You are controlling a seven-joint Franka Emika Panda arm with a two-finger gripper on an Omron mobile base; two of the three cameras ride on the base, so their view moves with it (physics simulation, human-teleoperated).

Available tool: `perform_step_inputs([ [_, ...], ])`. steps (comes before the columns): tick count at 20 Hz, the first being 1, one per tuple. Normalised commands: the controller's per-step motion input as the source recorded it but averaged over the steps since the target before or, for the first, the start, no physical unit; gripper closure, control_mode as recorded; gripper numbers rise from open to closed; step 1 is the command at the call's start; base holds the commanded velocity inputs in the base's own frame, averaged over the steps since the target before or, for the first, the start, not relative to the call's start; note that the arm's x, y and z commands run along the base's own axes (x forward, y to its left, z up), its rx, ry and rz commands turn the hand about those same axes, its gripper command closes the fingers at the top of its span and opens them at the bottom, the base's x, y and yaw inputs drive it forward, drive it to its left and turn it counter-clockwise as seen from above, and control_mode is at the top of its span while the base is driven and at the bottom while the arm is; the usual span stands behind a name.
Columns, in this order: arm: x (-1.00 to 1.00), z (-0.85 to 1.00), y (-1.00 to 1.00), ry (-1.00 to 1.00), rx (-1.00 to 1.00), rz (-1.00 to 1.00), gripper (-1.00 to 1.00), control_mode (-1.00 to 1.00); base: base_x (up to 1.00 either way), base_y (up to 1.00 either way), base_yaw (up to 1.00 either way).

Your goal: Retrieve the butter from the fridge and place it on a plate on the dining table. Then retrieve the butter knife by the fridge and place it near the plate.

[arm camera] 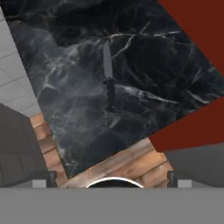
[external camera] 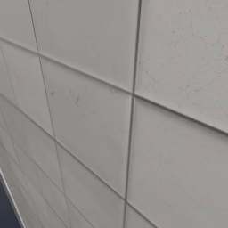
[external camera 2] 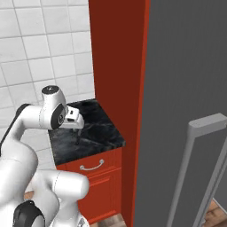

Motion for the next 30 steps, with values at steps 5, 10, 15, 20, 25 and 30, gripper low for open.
perform_step_inputs([
  [5, 0.84, -0.49, 0.10, 0.00, -0.04, -0.08, -1.00, -1.00, 0.00, 0.00, 0.00],
  [10, 0.47, -0.60, 0.00, 0.00, -0.02, -0.02, -1.00, -1.00, 0.00, 0.00, 0.00],
  [15, 0.19, -0.40, 0.01, 0.01, 0.00, 0.03, -1.00, -1.00, 0.00, 0.00, 0.00],
  [20, 0.15, -0.54, 0.00, 0.10, 0.00, 0.07, -1.00, -1.00, 0.00, 0.00, 0.00],
  [25, 0.11, -0.37, 0.04, 0.09, 0.00, 0.10, -1.00, -1.00, 0.00, 0.00, 0.00],
  [30, 0.38, -0.24, 0.15, 0.07, 0.00, 0.04, -1.00, -1.00, 0.00, 0.00, 0.00],
])
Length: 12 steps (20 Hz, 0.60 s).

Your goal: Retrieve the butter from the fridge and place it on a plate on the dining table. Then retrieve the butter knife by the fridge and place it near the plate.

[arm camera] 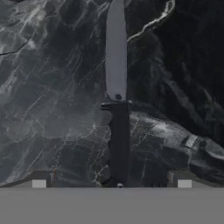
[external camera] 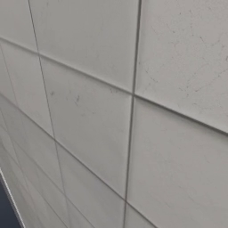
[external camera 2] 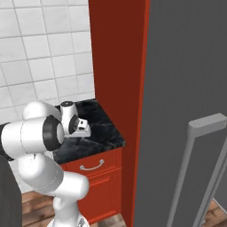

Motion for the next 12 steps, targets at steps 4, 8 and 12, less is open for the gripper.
perform_step_inputs([
  [4, 0.36, -0.32, 0.19, 0.11, 0.00, 0.01, -1.00, -1.00, 0.00, 0.00, 0.00],
  [8, 0.20, -0.36, 0.06, 0.10, -0.02, 0.00, -1.00, -1.00, 0.00, 0.00, 0.00],
  [12, 0.05, -0.18, 0.00, 0.01, 0.00, 0.00, -1.00, -1.00, 0.00, 0.00, 0.00],
])
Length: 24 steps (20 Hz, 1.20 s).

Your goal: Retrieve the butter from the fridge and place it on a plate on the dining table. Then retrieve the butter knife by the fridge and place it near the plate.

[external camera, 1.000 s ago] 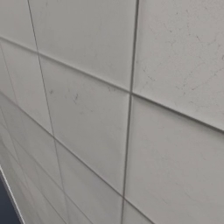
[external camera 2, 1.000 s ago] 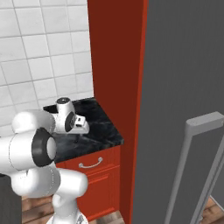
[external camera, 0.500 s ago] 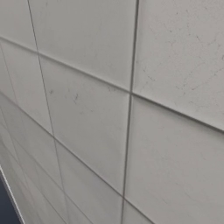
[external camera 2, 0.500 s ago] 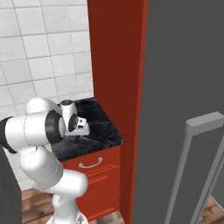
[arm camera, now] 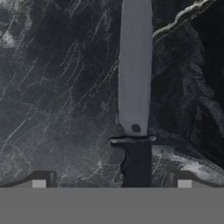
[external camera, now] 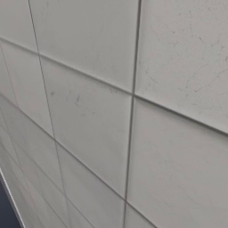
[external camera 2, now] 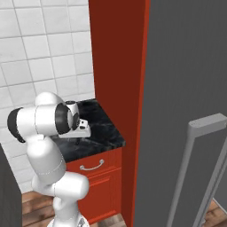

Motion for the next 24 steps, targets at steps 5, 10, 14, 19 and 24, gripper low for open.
perform_step_inputs([
  [5, 0.10, -0.29, 0.00, 0.00, 0.00, 0.00, -1.00, -1.00, 0.00, 0.00, 0.00],
  [10, 0.00, -0.25, 0.00, 0.00, 0.00, 0.00, 1.00, -1.00, 0.00, 0.00, 0.00],
  [14, 0.00, -0.15, 0.00, 0.00, 0.00, 0.00, 1.00, -1.00, 0.00, 0.00, 0.00],
  [19, 0.00, -0.01, 0.10, 0.00, 0.00, 0.00, 1.00, -1.00, 0.00, 0.00, 0.00],
  [24, 0.00, 0.03, 0.26, 0.00, 0.00, 0.00, 1.00, -1.00, 0.00, 0.00, 0.00],
])
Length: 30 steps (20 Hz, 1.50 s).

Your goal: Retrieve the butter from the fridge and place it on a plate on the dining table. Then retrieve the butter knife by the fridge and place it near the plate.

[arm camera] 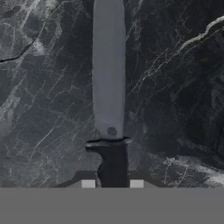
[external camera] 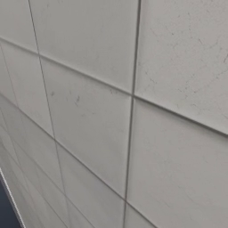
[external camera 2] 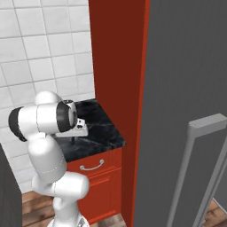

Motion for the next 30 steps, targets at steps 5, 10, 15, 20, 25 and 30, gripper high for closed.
perform_step_inputs([
  [5, -0.03, 0.65, 0.13, 0.10, 0.00, -0.07, 1.00, -1.00, 0.00, 0.00, 0.00],
  [10, -0.50, 1.00, 0.00, 0.21, 0.00, -0.07, 1.00, -1.00, 0.00, 0.00, 0.00],
  [15, -0.96, 1.00, -0.05, 0.12, -0.01, -0.02, 1.00, -1.00, 0.00, 0.00, 0.00],
  [20, -0.93, 0.96, -0.25, -0.13, -0.03, 0.00, 1.00, -1.00, 0.00, 0.00, 0.00],
  [25, -0.69, 0.99, -0.41, -0.18, -0.02, 0.00, 1.00, -1.00, 0.00, 0.00, 0.00],
  [30, -0.64, 0.58, -0.29, -0.25, 0.08, 0.00, 1.00, -1.00, 0.00, 0.00, 0.00],
])
